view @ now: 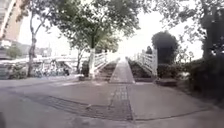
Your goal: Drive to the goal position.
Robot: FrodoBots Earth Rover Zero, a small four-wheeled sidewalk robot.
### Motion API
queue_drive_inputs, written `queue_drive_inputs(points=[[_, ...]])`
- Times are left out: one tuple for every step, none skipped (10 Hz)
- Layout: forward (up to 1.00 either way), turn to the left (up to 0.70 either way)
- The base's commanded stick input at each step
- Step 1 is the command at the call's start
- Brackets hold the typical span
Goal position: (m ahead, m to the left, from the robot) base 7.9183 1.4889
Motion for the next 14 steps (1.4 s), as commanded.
queue_drive_inputs(points=[[0.7,0.0],[0.7,0.0],[0.7,0.0],[0.7,0.0],[0.7,0.0],[0.7,0.0],[0.7,0.0],[0.7,0.0],[0.7,0.0],[0.7,0.0],[0.7,0.0],[0.7,-0.12],[0.7,-0.14],[0.7,-0.06]])
